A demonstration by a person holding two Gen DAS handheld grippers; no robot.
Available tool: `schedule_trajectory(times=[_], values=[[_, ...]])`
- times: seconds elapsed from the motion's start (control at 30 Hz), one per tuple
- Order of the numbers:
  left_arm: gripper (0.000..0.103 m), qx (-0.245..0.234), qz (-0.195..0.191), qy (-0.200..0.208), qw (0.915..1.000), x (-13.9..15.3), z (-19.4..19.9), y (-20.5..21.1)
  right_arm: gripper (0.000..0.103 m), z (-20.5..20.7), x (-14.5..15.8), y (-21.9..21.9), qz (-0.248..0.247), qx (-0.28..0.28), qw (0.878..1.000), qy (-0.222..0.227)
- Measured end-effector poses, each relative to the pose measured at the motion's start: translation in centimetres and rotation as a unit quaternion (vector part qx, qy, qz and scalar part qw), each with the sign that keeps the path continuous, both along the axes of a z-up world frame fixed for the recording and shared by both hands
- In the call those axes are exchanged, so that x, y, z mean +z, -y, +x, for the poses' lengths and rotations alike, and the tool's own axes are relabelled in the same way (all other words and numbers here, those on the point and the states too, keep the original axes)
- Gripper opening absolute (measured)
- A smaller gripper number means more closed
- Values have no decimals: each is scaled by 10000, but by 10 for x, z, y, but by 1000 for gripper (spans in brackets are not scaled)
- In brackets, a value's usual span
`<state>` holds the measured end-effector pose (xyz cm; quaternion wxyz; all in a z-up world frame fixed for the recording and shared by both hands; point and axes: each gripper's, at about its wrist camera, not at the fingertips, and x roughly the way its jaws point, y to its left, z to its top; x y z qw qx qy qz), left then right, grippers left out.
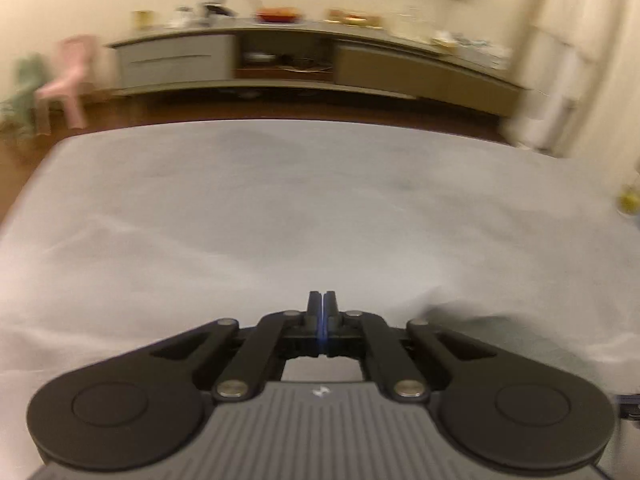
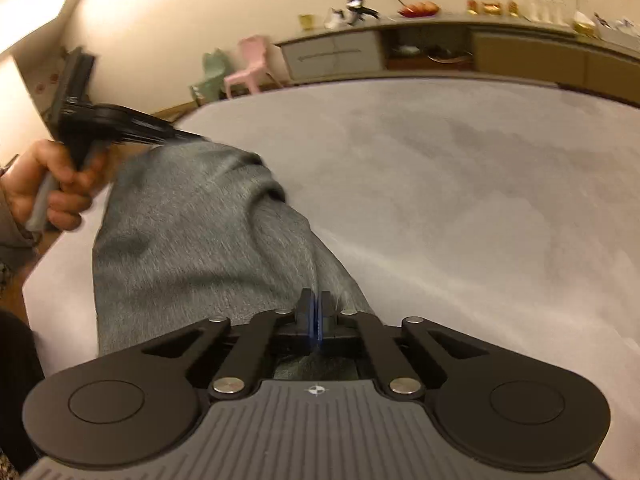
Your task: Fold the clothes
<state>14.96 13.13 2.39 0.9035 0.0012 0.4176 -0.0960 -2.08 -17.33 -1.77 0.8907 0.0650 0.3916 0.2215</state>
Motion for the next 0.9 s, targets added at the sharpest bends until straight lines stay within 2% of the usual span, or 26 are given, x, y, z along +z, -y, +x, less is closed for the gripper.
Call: schedule_trajectory(times=[0.07, 0.1, 0.13, 0.17, 0.2, 0.3, 0.33, 0.4, 0.43, 0.47, 0.5, 0.53, 0.57, 0.6, 0.67, 0.7, 0.73, 0.77, 0.8, 0.83, 0.87, 0.9], values=[[0, 81, -277, -43, 9996, 2, -9, -10, 0, -4, 7, 0, -28, -79, 9999, -57], [4, 75, -471, 77, 9988, 10, -19, -10, 0, -7, 16, -2, -84, -180, 9998, 46], [17, 3, -624, 275, 9977, 21, -30, -7, 2, -11, 27, -5, -161, -308, 9992, 210], [22, -124, -711, 466, 9963, 31, -40, -1, 3, -12, 30, -9, -238, -317, 9989, 249], [29, -322, -768, 597, 9947, 38, -47, 9, 3, -12, 30, -13, -316, -269, 9989, 230], [32, -1218, -723, 638, 9879, 40, -55, 59, 3, -13, 28, -25, -550, -125, 9983, 170], [31, -1399, -496, 478, 9878, 28, -53, 78, 3, -13, 27, -29, -628, -77, 9979, 150], [29, -1270, 20, 223, 9916, -2, -44, 93, 3, -13, 26, -37, -783, 18, 9969, 111], [32, -1142, 116, 131, 9933, -13, -40, 93, 3, -13, 26, -41, -861, 66, 9962, 91], [34, -1032, -55, 44, 9946, -17, -37, 85, 2, -14, 25, -45, -939, 114, 9955, 71], [31, -937, -177, -9, 9954, -17, -38, 77, 2, -14, 25, -49, -1016, 162, 9947, 51], [14, -817, -23, -3, 9967, -20, -40, 73, 2, -14, 24, -53, -1094, 210, 9938, 31], [6, -698, 284, -36, 9972, -28, -40, 71, 1, -14, 24, -57, -1171, 258, 9928, 11], [7, -576, 388, -124, 9975, -35, -39, 66, 1, -21, 26, -58, -1306, 289, 9910, -18], [6, -425, -182, -287, 9985, -36, -36, 49, 1, -38, 34, -55, -1561, 280, 9873, -81], [9, -416, -469, -264, 9977, -29, -38, 41, 4, -43, 39, -53, -1623, 222, 9864, -109], [17, -495, -710, -139, 9962, -18, -43, 36, 5, -48, 47, -51, -1605, 112, 9870, -50], [20, -597, -948, -15, 9937, -7, -49, 33, 11, -54, 56, -49, -1550, -22, 9879, 51], [24, -698, -1185, 109, 9904, 3, -56, 30, 30, -58, 64, -45, -1429, -185, 9895, 150], [26, -811, -1384, 207, 9868, 12, -62, 29, 43, -62, 71, -41, -1271, -380, 9909, 233], [28, -957, -1522, 245, 9834, 17, -67, 30, 66, -67, 75, -35, -1172, -577, 9910, 302], [33, -1119, -1595, 220, 9806, 18, -71, 35, 73, -72, 77, -29, -1103, -770, 9902, 368]])
